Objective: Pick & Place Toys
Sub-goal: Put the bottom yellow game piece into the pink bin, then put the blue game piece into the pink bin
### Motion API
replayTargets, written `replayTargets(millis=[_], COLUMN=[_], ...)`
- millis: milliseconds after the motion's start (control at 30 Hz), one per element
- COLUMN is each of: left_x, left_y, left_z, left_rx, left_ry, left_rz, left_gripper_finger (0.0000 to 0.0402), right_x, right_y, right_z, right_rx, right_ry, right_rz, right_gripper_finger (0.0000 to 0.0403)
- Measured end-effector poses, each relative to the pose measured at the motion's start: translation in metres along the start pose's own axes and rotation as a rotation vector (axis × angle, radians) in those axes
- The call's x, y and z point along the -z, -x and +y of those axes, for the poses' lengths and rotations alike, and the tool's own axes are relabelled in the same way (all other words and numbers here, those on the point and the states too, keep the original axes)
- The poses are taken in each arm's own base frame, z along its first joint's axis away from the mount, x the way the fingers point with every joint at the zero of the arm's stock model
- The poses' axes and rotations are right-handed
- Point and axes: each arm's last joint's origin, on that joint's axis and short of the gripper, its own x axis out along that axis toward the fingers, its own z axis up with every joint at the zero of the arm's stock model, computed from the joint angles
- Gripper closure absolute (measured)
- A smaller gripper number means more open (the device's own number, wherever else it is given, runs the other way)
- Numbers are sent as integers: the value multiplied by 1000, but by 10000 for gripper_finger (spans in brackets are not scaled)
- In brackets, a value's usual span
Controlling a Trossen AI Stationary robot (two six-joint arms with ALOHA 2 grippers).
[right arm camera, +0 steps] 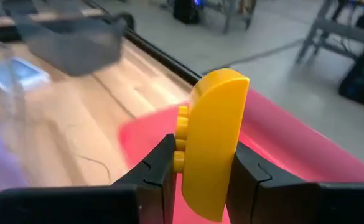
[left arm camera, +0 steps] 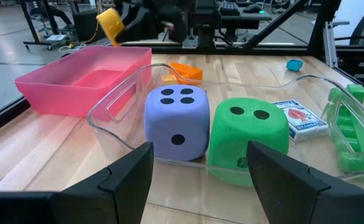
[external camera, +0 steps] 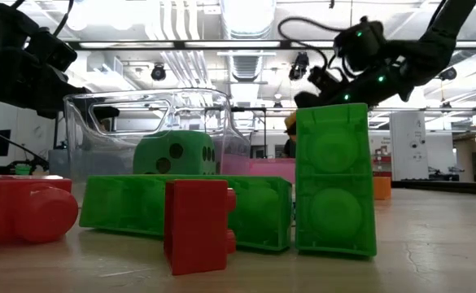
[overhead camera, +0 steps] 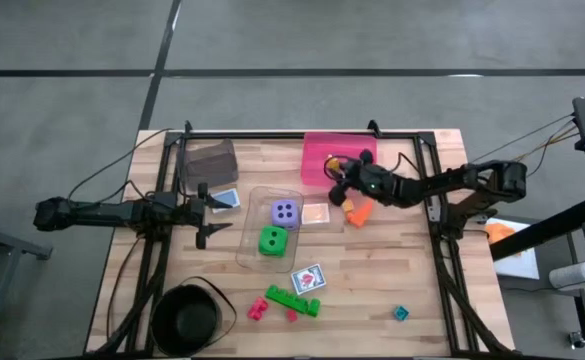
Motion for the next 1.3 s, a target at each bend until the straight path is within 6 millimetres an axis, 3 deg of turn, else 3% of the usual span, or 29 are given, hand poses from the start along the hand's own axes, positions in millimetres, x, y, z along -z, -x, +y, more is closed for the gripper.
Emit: replayTargets(millis=[267, 800, 1033, 1300], left_x=[0, 0, 0, 0], left_y=[0, 0, 0, 0], left_z=[0, 0, 0, 0], left_rx=[0, 0, 0, 1], left_ry=[0, 1, 3, 3], left_rz=[1, 1, 2, 2], left_gripper_finger=[144, 144, 144, 144], right_x=[7, 13, 13, 13], right_y=[-7, -6, -6, -6], right_z=[-12, -16, -16, -16], right_rx=[70, 143, 155, 157], right_ry=[-29, -6, -30, -45], right_rz=[172, 250, 247, 246], right_gripper_finger=[315, 314, 240, 204])
